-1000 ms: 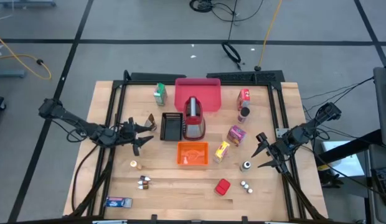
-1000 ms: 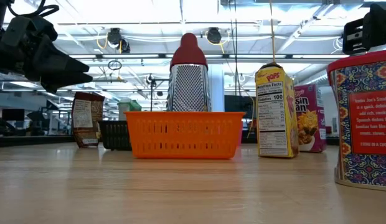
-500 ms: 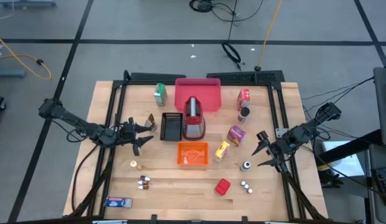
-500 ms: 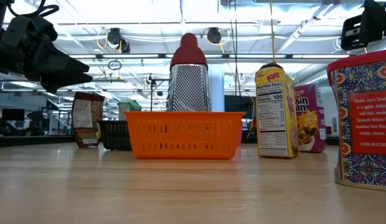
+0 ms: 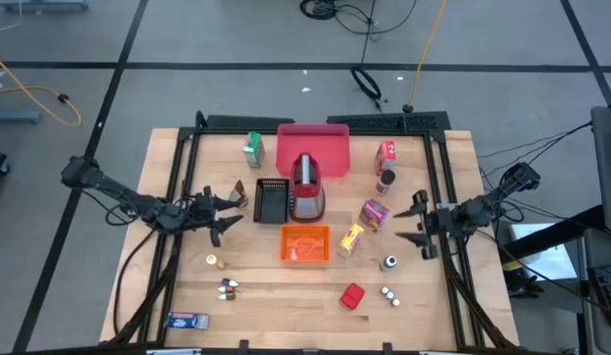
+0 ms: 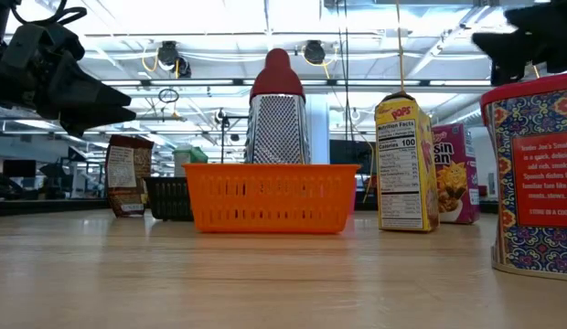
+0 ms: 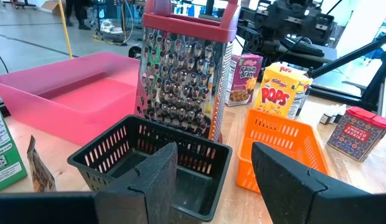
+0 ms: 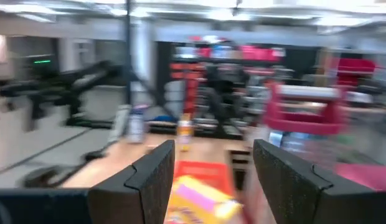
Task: Pick & Place Kitchen Items
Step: Put the purple cereal box into the pink bin
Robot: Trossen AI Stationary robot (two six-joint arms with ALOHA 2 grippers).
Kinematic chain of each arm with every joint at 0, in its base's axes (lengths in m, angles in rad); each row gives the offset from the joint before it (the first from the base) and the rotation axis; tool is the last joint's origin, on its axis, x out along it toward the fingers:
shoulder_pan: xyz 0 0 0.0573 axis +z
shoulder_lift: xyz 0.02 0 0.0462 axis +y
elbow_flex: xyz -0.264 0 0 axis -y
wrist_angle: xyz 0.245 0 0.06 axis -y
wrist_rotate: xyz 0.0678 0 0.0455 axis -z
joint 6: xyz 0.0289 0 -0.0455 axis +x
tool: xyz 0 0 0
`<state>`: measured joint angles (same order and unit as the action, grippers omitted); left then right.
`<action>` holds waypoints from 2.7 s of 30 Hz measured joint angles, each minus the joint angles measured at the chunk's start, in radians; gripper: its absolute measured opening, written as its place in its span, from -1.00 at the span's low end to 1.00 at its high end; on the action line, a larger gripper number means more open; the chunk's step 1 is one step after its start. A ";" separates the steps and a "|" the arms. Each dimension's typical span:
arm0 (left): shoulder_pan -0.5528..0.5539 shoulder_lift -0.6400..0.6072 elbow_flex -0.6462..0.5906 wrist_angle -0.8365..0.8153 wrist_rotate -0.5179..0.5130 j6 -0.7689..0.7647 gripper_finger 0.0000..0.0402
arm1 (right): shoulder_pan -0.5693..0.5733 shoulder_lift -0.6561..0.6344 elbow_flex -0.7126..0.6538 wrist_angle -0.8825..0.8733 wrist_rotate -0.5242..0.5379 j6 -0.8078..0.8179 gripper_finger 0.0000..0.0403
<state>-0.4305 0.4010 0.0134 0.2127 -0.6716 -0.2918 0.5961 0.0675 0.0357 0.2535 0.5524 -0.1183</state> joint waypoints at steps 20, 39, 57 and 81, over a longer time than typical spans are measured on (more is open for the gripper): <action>0.000 0.000 0.000 0.001 -0.006 0.000 0.04 | -0.045 0.380 0.068 0.009 0.389 0.197 0.04; 0.000 0.000 0.000 0.001 -0.014 0.000 0.04 | -0.056 0.599 0.153 0.001 0.359 0.320 0.32; 0.000 0.000 0.000 0.001 -0.015 -0.005 0.04 | -0.056 0.599 0.154 -0.114 0.361 0.449 0.44; 0.000 0.000 0.000 0.001 -0.015 -0.033 0.04 | -0.110 0.711 0.097 -0.092 0.359 0.636 0.44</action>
<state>-0.4305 0.4011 0.0132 0.2138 -0.6868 -0.3252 0.4858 0.7785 0.1326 0.1618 0.9115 0.5181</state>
